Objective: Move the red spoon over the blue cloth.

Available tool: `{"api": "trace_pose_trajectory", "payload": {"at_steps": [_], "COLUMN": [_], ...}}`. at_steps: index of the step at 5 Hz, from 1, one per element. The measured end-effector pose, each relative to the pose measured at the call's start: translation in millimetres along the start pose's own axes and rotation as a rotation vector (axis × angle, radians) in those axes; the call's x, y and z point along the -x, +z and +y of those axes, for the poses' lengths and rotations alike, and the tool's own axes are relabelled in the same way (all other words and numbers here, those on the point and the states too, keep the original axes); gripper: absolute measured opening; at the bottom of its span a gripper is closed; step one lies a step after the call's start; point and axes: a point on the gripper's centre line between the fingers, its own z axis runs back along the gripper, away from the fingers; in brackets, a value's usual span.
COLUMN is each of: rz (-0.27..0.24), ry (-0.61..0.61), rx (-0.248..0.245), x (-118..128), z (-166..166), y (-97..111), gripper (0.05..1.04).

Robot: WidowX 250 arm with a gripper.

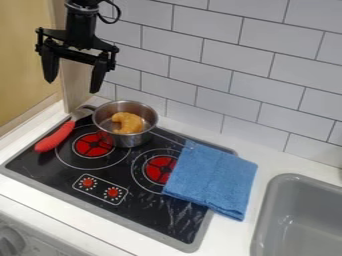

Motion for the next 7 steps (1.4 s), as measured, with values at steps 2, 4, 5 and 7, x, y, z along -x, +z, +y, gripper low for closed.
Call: {"api": "trace_pose_trajectory", "payload": {"at_steps": [2, 4, 5, 7], "rz": [0.107, 0.055, 0.033, 0.040], "ry": [-0.058, -0.228, -0.281, -0.311], "rx": [-0.033, 0.061, 0.065, 0.125], "x": [21.7, 23.9, 18.7, 16.1], "z": [4.5, 13.2, 16.4, 22.4], "y": [-28.9, -52.0, -64.3, -88.2], "gripper": [1.000, 1.000, 1.000, 1.000]}}
